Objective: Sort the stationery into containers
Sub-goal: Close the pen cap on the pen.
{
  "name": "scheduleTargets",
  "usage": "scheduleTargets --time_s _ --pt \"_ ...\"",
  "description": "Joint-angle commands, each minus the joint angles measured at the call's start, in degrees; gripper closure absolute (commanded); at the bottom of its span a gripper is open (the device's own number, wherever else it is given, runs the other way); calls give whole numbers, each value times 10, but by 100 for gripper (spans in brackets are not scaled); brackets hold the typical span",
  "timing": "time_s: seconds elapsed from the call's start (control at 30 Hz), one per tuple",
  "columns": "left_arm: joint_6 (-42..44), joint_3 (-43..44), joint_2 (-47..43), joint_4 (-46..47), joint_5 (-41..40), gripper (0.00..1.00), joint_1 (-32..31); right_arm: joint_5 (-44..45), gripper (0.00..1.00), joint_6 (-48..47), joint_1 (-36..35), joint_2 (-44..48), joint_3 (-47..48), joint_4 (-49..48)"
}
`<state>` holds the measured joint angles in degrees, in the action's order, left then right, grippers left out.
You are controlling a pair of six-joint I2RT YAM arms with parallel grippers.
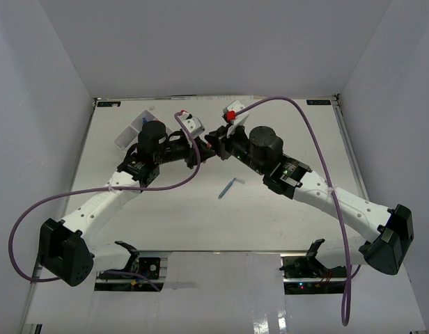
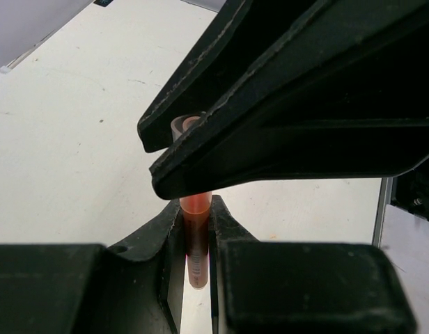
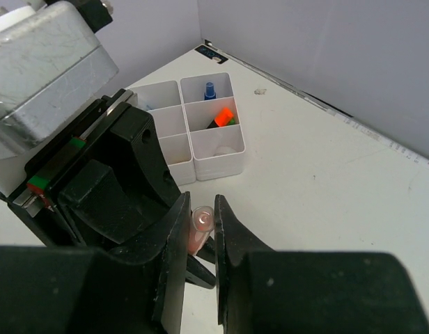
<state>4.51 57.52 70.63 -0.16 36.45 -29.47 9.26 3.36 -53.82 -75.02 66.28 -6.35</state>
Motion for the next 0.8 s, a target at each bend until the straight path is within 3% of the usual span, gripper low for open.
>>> scheduleTargets --time_s 0.0,0.17,0.4,0.77 --pt "-14 93 -45 231 3 100 15 -78 92 -57 -23 -59 -66 331" --pt "-35 81 -41 273 12 100 15 -134 92 -74 -24 -64 -65 320" --pt "-41 61 -58 303 12 100 18 -103 92 -67 -20 -65 -92 311" --pt "-40 -21 -93 252 71 100 18 -97 92 -38 -5 1 -83 253"
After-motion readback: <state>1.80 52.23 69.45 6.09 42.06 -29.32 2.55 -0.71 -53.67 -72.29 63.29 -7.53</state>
